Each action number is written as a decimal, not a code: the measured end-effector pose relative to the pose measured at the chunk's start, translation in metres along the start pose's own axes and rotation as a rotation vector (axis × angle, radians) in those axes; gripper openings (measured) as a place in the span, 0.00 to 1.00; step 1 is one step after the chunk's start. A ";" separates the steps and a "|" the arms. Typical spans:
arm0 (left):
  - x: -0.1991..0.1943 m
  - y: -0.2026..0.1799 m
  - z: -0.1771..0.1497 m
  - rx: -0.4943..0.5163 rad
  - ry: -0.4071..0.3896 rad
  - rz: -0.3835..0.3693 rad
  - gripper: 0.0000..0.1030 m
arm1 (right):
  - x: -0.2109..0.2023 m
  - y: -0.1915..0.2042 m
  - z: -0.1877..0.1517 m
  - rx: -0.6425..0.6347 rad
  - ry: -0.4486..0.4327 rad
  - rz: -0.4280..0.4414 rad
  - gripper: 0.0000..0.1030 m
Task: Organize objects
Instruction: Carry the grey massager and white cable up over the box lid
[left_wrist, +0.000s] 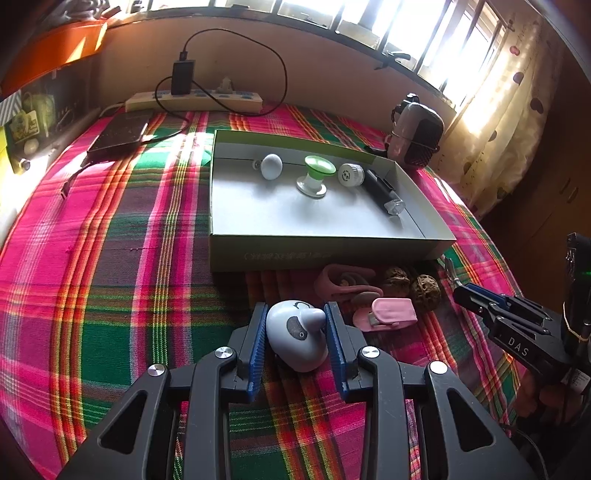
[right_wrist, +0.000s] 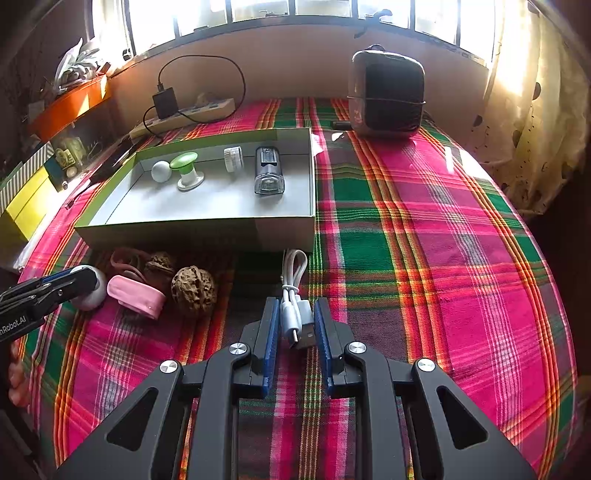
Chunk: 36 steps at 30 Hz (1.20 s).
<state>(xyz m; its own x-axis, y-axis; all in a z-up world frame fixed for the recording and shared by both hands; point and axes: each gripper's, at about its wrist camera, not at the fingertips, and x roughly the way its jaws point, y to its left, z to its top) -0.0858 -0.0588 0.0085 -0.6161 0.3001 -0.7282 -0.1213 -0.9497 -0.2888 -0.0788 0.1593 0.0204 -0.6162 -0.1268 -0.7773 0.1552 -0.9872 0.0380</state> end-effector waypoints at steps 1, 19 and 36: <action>-0.001 0.000 0.000 0.000 -0.003 -0.002 0.27 | -0.001 0.000 0.000 0.000 -0.002 0.002 0.20; -0.026 -0.010 0.032 0.034 -0.064 -0.009 0.27 | -0.023 0.011 0.033 -0.034 -0.069 0.064 0.20; -0.008 -0.010 0.062 0.025 -0.051 0.005 0.27 | -0.009 0.023 0.071 -0.072 -0.076 0.112 0.20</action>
<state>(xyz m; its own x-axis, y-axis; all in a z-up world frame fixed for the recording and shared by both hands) -0.1278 -0.0577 0.0559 -0.6554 0.2907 -0.6971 -0.1366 -0.9534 -0.2691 -0.1246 0.1306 0.0730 -0.6482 -0.2449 -0.7210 0.2790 -0.9574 0.0744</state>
